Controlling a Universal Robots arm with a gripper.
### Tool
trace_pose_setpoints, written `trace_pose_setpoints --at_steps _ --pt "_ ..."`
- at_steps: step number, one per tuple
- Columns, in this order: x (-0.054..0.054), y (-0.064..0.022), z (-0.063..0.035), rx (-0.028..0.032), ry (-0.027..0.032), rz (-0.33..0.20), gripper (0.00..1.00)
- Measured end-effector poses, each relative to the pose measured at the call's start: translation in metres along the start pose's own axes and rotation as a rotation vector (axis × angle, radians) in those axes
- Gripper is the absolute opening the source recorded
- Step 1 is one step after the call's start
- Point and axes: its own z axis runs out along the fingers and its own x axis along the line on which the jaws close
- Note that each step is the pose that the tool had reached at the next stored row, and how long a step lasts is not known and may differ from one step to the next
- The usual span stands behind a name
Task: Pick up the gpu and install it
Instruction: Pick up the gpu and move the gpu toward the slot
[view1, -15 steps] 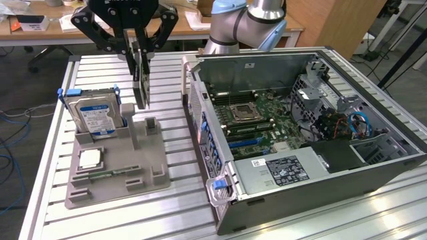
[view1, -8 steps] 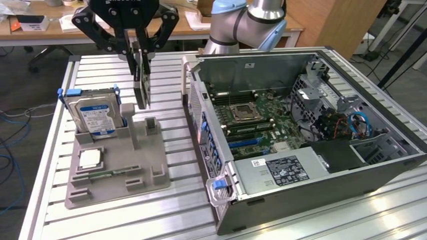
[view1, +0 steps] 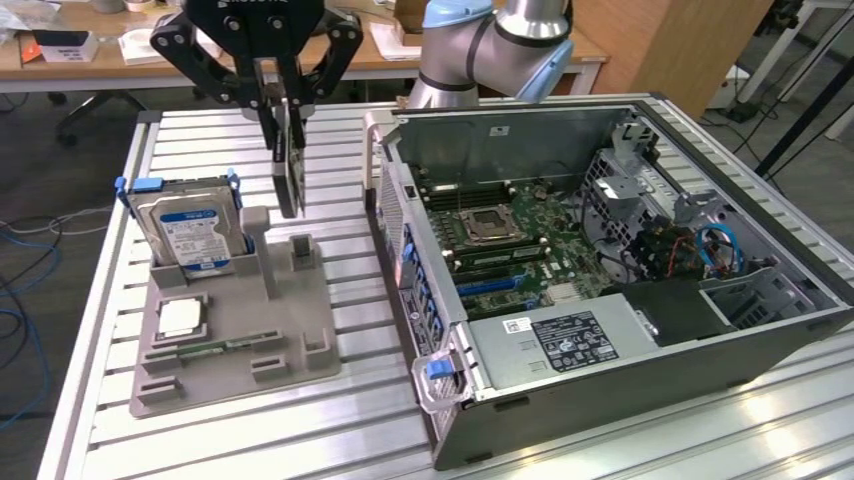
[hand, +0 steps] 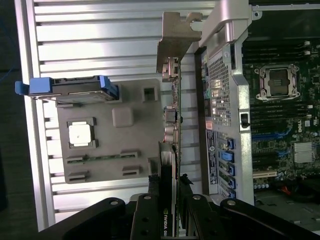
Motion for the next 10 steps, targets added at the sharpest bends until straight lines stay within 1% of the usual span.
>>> trace_pose_setpoints --at_steps 10 --pt "-0.0046 0.0004 0.0003 -0.0001 0.0000 0.000 0.26"
